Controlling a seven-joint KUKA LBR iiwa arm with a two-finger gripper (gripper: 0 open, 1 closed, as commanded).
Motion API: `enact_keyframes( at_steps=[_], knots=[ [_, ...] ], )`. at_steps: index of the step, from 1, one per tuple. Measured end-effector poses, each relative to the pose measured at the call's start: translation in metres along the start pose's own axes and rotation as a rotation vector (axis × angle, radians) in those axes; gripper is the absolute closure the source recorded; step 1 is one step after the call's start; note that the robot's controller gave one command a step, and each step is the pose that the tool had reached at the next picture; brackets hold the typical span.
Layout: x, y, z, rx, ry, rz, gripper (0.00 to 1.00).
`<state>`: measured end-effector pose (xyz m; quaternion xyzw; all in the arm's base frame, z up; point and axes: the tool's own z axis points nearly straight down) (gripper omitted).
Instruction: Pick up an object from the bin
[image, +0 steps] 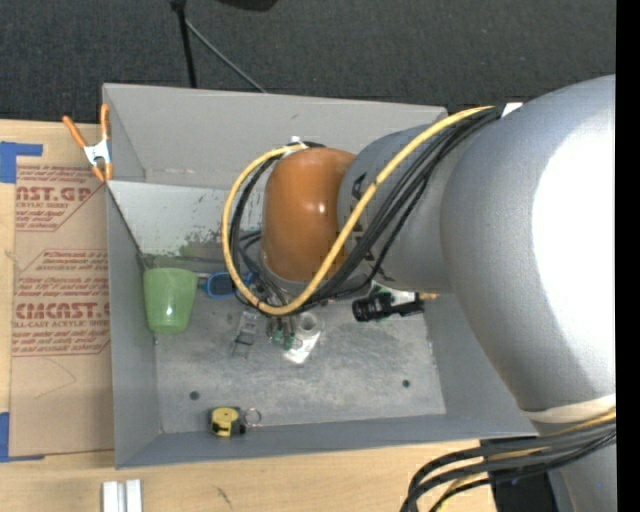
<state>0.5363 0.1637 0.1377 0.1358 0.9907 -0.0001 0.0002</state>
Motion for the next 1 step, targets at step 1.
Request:
enact_keyframes(
  at_steps=[1],
  knots=[
    [0.0001,0.0002,-0.0007,-0.001,0.000,-0.001,0.00]
  ],
)
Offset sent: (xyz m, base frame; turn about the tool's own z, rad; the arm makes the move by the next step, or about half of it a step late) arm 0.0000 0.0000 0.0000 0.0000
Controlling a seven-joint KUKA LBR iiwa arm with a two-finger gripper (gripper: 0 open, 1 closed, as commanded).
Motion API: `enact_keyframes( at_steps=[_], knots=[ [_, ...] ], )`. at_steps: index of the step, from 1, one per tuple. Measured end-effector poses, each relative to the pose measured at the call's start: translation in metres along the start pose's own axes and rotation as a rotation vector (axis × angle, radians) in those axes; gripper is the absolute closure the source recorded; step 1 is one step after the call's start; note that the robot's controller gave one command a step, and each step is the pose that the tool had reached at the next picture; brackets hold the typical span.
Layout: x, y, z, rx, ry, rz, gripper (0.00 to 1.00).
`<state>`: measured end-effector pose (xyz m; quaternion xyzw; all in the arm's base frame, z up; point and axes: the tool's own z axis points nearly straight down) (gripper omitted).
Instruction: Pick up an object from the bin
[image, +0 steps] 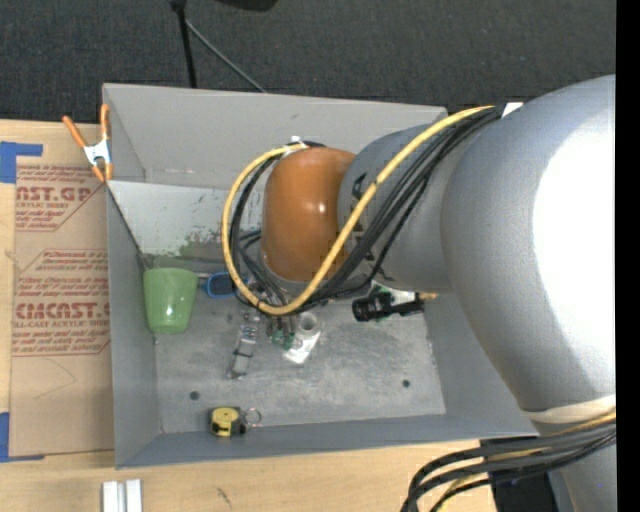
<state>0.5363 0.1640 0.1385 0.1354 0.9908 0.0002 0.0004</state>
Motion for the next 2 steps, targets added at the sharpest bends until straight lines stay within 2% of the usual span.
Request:
enact_keyframes(
  at_steps=[1,2],
  knots=[
    [0.0661,0.0204,0.0618,0.002,0.007,0.101,0.00],
    [0.0632,0.0195,0.0590,0.000,0.003,0.102,1.00]
  ],
)
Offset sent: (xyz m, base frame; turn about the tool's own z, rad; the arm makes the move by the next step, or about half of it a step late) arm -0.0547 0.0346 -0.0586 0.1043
